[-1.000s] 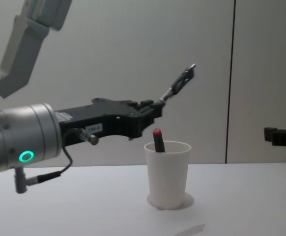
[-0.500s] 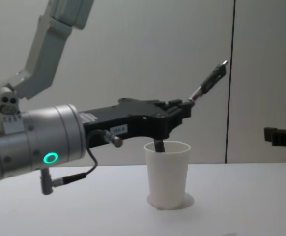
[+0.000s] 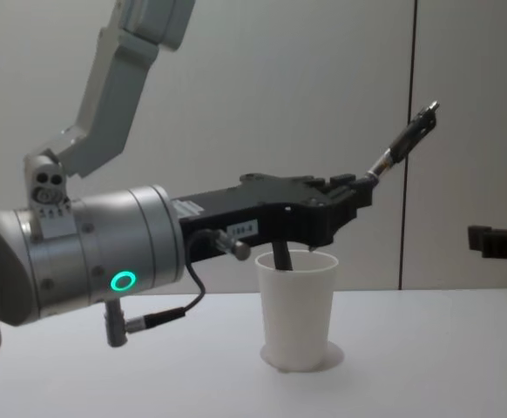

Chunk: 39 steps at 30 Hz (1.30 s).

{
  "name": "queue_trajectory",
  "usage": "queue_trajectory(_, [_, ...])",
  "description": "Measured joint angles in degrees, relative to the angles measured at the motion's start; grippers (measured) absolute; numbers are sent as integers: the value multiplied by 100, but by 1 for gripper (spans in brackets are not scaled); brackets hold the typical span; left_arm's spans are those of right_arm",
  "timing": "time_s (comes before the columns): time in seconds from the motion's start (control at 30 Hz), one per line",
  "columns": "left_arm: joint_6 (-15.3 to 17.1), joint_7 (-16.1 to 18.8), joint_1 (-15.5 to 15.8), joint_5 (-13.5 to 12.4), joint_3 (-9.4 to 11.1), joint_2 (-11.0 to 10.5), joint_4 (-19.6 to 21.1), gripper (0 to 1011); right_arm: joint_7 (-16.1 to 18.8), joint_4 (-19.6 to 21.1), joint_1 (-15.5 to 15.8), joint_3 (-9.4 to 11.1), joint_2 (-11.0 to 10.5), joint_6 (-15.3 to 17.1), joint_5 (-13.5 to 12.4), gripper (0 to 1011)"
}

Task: Place the pen into the pen holder.

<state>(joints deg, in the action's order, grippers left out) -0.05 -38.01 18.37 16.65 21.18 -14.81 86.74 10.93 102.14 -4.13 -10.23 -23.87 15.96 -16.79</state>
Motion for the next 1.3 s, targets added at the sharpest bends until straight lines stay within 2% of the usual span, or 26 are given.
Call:
queue_trajectory(0.5, [-6,-23,19,28,53,51,-28,140,3,0,3,1,0,-18,0,1001])
queue_trajectory(0.77, [-6,-29,23,35,66,63,-34,139,52,36,61,26,-35,-157,-57,1001])
queue_trajectory(1.13, [-5,-32,29,40,73,68,-39,139,167,191,299,148,-193,-483,-378,1001])
queue_trajectory(1.3, [-5,-32,29,41,75,70,-40,140,233,291,466,233,-292,-668,-649,1001])
